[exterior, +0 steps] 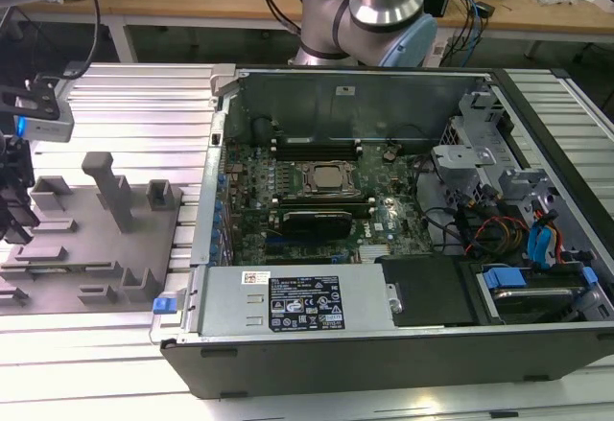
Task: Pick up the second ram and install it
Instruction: 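Pick up the second ram and move it above second insertion slot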
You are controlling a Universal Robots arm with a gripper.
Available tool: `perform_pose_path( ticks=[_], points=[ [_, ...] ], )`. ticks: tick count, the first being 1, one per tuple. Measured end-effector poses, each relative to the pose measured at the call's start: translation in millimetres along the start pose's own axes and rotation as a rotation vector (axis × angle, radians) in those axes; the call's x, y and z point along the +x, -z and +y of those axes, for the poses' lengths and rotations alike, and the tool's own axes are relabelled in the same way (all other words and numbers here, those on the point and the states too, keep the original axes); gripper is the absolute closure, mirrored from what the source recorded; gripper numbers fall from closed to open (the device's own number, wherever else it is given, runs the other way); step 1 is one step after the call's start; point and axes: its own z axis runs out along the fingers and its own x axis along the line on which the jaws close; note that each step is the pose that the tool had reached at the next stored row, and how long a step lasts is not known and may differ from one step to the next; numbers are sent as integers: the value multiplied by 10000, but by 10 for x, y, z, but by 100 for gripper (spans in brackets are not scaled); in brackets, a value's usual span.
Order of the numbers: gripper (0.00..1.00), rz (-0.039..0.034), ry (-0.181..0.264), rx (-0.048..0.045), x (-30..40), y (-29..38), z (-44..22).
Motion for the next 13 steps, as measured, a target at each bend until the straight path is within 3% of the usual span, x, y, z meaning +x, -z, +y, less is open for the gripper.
perform_pose_path(
  ticks=[13],
  points=[
    [70,1,0,0,2,-135,-5]
  ],
)
